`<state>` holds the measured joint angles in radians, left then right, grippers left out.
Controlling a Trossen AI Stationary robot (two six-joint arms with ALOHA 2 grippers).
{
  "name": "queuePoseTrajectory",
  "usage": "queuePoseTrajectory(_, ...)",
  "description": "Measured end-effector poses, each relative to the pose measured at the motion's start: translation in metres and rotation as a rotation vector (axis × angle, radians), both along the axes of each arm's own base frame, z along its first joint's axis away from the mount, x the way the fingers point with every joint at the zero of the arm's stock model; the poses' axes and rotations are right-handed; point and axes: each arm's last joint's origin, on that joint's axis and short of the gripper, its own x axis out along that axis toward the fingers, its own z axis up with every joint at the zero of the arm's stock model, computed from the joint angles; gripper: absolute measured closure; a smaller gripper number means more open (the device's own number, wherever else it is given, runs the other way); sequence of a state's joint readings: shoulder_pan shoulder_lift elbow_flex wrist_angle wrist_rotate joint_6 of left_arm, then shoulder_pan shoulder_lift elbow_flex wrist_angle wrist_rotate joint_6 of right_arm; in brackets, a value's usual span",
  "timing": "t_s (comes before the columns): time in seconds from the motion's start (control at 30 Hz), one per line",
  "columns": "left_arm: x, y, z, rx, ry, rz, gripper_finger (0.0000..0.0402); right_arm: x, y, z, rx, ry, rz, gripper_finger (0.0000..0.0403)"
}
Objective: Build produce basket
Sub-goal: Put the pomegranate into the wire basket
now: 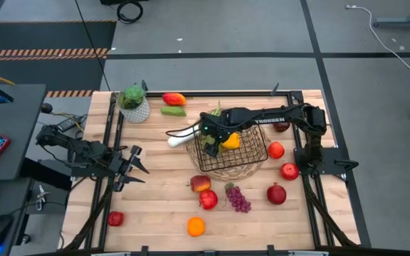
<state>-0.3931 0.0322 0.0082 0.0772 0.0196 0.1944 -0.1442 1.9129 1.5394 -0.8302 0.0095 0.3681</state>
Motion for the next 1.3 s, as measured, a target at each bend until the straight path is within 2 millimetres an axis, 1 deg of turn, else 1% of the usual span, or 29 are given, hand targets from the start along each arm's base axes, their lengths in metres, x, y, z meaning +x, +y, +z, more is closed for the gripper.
queuePoseTrajectory(0.17,0.000,0.000,0.000,0.000,0.000,0.000,0.0230,0.001,-0.002,0.001,-0.004,-0.007,0.026,0.0004)
queuePoseTrajectory(0.23,0.000,0.000,0.000,0.000,0.000,0.000,0.0230,-0.001,-0.003,0.006,0.009,0.012,0.053,0.0008)
queuePoseTrajectory(0.4,0.000,0.000,0.000,0.000,0.000,0.000,0.0230,-0.001,-0.003,0.035,0.010,0.031,0.061,0.0006)
queuePoseTrajectory(0.57,0.000,0.000,0.000,0.000,0.000,0.000,0.0230,-0.005,0.007,0.070,-0.067,0.065,0.054,0.0005)
queuePoseTrajectory(0.73,0.000,0.000,0.000,0.000,0.000,0.000,0.0230,-0.013,0.031,0.098,-0.164,0.089,0.065,0.0006)
queuePoseTrajectory(0.87,0.000,0.000,0.000,0.000,0.001,0.000,0.0230,-0.023,0.055,0.114,-0.180,0.100,0.117,0.0005)
queuePoseTrajectory(0.97,0.000,0.000,0.000,0.001,0.002,0.000,0.0230,-0.030,0.073,0.117,-0.172,0.116,0.137,0.0005)
queuePoseTrajectory(1.07,0.000,0.000,0.000,0.001,0.000,0.000,0.0230,-0.040,0.093,0.118,-0.189,0.172,0.153,0.0006)
queuePoseTrajectory(1.17,0.000,0.000,0.000,0.000,0.000,0.000,0.0230,-0.052,0.110,0.119,-0.309,0.234,0.114,0.0006)
queuePoseTrajectory(1.23,0.000,0.000,0.000,0.000,0.000,0.000,0.0230,-0.057,0.120,0.120,-0.374,0.203,0.099,0.0006)
queuePoseTrajectory(1.3,0.000,0.000,0.000,0.000,0.000,0.000,0.0230,-0.067,0.126,0.123,-0.329,0.206,0.118,0.0006)
